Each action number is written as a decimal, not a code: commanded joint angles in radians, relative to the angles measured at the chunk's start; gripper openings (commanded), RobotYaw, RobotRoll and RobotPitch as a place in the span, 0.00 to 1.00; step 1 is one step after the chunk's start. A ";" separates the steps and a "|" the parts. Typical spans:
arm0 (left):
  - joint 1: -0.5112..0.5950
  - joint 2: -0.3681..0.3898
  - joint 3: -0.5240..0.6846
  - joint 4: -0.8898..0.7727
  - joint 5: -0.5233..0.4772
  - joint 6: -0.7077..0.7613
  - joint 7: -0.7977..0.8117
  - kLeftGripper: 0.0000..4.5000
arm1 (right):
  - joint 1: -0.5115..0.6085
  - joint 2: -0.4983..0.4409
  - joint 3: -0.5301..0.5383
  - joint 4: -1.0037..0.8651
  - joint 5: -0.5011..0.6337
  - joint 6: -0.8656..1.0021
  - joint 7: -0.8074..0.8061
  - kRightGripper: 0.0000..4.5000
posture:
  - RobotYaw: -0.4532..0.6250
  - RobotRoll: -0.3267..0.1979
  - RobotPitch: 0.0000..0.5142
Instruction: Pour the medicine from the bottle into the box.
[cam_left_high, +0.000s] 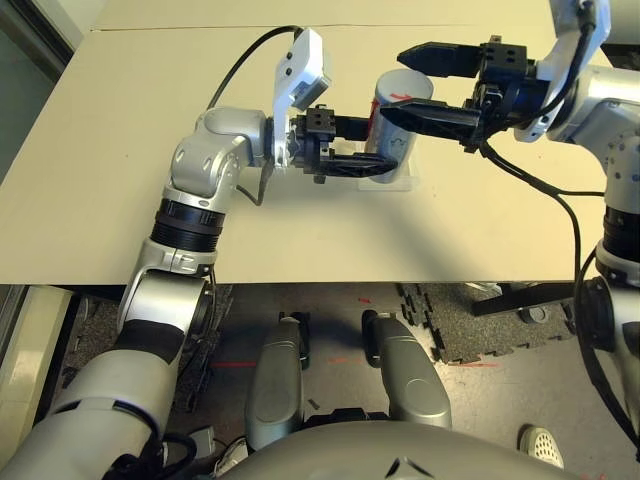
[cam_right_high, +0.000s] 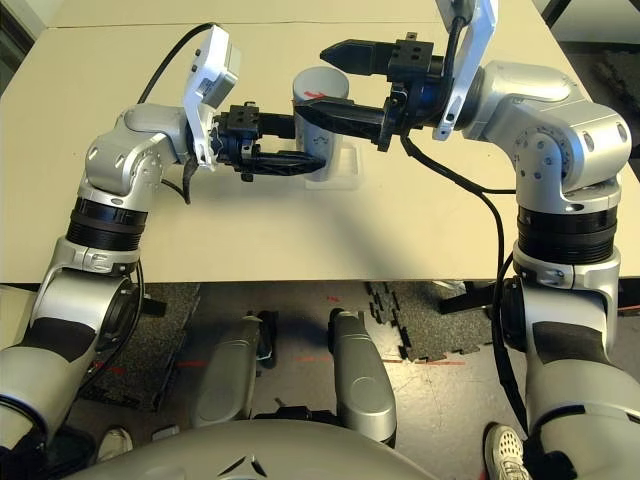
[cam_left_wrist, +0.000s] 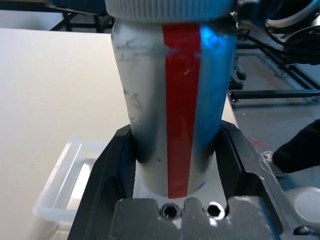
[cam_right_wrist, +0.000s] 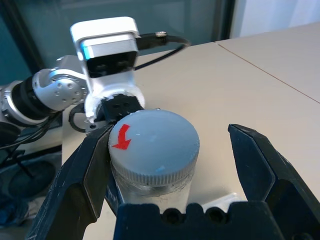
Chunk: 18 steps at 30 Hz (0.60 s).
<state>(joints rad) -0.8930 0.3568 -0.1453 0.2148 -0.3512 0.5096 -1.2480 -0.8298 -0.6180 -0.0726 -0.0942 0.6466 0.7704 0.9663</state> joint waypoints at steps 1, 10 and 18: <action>0.008 0.013 -0.007 -0.014 -0.012 -0.011 -0.014 0.56 | 0.027 -0.042 -0.074 0.071 -0.020 -0.031 -0.030 1.00 | 0.35 0.62 0.36; 0.000 0.014 0.004 0.014 -0.014 -0.029 0.008 0.56 | 0.093 -0.089 -0.100 0.097 0.003 -0.045 -0.033 1.00 | 0.35 0.62 0.37; -0.034 -0.016 0.038 0.116 0.000 -0.136 0.045 0.56 | 0.082 -0.053 -0.103 0.017 0.074 0.018 -0.084 1.00 | 0.34 0.62 0.38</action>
<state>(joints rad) -0.9127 0.3437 -0.1165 0.3118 -0.3516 0.4009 -1.2020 -0.7426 -0.6734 -0.1492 -0.0470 0.6982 0.7679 0.8999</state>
